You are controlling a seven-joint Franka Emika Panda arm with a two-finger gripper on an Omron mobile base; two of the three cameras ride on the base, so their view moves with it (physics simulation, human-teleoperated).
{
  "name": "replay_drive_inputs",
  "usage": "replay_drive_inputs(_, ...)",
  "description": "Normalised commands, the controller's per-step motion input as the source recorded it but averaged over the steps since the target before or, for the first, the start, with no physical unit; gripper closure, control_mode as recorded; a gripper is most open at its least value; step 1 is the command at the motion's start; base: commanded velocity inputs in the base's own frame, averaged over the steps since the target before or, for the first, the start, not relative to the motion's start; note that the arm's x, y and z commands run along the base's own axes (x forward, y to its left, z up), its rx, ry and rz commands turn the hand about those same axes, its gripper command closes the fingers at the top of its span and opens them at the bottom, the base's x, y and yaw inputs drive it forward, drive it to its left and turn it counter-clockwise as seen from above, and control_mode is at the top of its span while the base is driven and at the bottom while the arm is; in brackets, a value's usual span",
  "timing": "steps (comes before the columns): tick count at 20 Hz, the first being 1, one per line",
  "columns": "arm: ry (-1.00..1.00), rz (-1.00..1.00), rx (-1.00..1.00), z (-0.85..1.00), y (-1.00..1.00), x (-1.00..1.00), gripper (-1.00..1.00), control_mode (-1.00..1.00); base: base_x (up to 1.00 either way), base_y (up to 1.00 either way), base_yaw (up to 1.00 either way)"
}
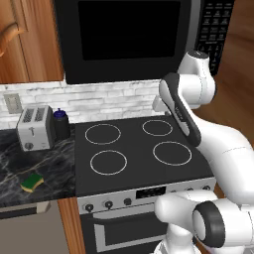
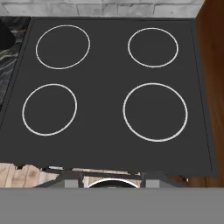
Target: Place the sponge inside the microwave to prepare for sanitizing.
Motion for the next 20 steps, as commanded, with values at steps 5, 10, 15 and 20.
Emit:
replay_drive_inputs(5,-0.01,0.0,-0.01,0.0,-0.02,-0.03,-1.0,-1.0,0.0,0.0,0.0)
replay_drive_inputs(10,-0.25,0.0,-0.02,0.04,-0.04,-0.34,-1.0,-1.0,0.0,0.0,0.0)
replay_drive_inputs(15,-0.19,-0.03,-0.04,0.3,-0.02,-0.09,-1.0,-1.0,0.0,0.0,0.0)
replay_drive_inputs(20,-0.11,-0.1,0.0,0.6,-0.19,0.0,-1.0,-1.0,0.0,0.0,0.0)
